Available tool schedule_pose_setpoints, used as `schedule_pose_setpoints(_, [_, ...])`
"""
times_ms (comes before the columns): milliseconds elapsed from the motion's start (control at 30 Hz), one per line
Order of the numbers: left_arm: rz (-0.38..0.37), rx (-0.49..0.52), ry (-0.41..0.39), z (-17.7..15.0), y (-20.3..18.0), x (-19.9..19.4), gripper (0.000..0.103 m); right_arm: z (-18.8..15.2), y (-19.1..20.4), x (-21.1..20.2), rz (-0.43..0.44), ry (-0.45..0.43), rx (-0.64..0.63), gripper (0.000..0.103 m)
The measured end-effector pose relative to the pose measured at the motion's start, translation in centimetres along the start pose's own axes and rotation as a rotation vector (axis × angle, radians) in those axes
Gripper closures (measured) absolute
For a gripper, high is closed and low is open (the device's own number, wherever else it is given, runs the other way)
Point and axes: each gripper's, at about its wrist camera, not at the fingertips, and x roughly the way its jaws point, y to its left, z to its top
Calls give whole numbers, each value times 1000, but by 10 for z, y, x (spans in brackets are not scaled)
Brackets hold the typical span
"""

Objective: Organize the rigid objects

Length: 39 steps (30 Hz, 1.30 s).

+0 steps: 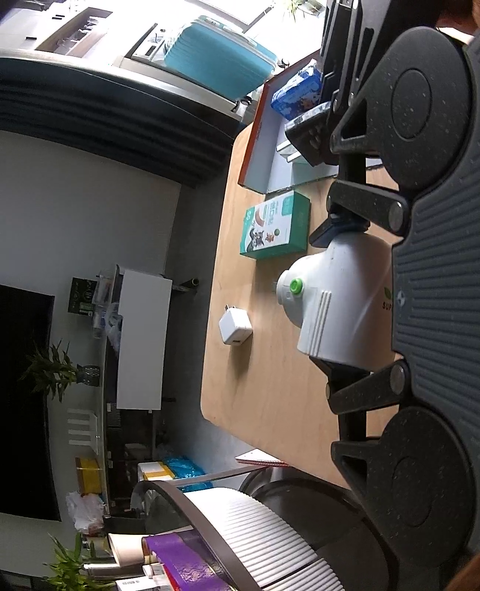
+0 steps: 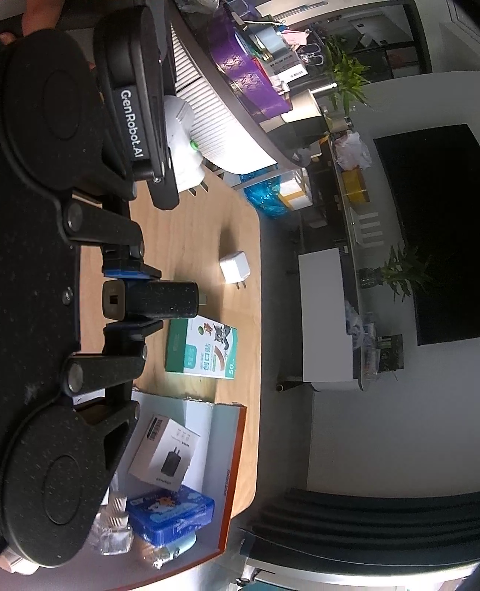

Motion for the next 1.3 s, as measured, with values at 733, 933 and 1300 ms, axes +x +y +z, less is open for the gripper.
schedule_pose_setpoints(733, [-36,17,-23,-4,-13,-17,43,-3,-8,-28,-23,-34,20,77])
schedule_pose_setpoints(933, [-43,23,-25,-4,-16,-18,43,-3,-12,-33,-30,-40,26,77])
schedule_pose_setpoints(1300, [-65,42,-28,-4,-25,-17,43,-2,-24,-42,-56,-55,42,77])
